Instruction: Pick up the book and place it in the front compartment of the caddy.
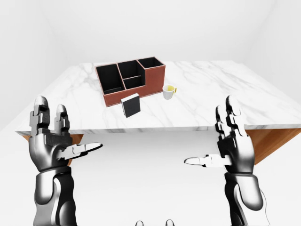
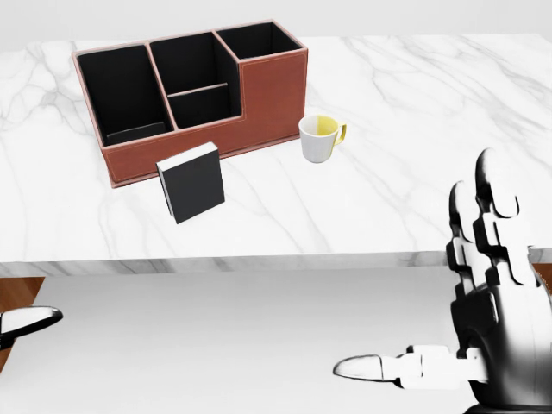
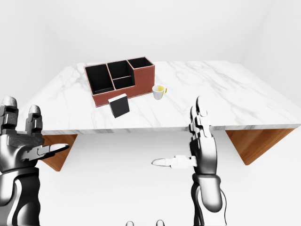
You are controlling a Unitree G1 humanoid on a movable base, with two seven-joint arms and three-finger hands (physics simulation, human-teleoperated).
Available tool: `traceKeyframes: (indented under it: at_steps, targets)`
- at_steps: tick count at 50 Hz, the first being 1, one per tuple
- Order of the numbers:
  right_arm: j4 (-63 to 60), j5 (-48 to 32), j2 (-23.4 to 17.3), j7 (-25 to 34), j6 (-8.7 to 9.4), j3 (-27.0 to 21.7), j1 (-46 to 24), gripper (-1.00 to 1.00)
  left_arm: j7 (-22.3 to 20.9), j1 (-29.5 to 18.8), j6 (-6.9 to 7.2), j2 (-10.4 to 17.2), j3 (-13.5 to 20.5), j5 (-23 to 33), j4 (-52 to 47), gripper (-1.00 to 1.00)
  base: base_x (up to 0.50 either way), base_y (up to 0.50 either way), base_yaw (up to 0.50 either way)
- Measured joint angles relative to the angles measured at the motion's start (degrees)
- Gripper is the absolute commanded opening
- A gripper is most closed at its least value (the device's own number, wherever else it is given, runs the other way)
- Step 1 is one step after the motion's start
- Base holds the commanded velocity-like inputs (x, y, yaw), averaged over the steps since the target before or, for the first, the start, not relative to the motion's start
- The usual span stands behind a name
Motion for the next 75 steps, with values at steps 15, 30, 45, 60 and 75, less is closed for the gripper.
traceKeyframes:
  at_steps: [15,30,45,60,75]
  targets:
    - [-18.5,-8.54,3.5,3.4,0.0,4.79,4.94,1.0,-1.13,0.17,0.0,1.06,2.74,-2.22,0.32,1.0,0.0,0.02,0.0]
    - [-21.35,-23.1,18.23,18.31,0.0,4.01,5.85,1.0,-1.42,1.56,0.0,0.4,4.44,-3.24,-5.06,1.0,0.0,0.5,0.0]
    - [-21.35,-21.8,17.49,17.69,0.0,3.78,6.48,1.0,-1.34,1.66,0.0,0.17,5.0,-3.29,-7.03,1.0,0.0,0.5,0.0]
    - [-21.34,-17.03,13.49,14.58,0.0,5.02,9.04,1.0,-1.37,1.73,0.0,0.16,5.0,-3.1,-7.76,1.0,0.47,0.15,0.0]
    - [-21.34,-11.28,8.05,9.24,0.0,5.64,9.99,1.0,-1.18,1.53,0.0,0.2,5.24,-3.12,-9.31,1.0,0.5,0.02,0.0]
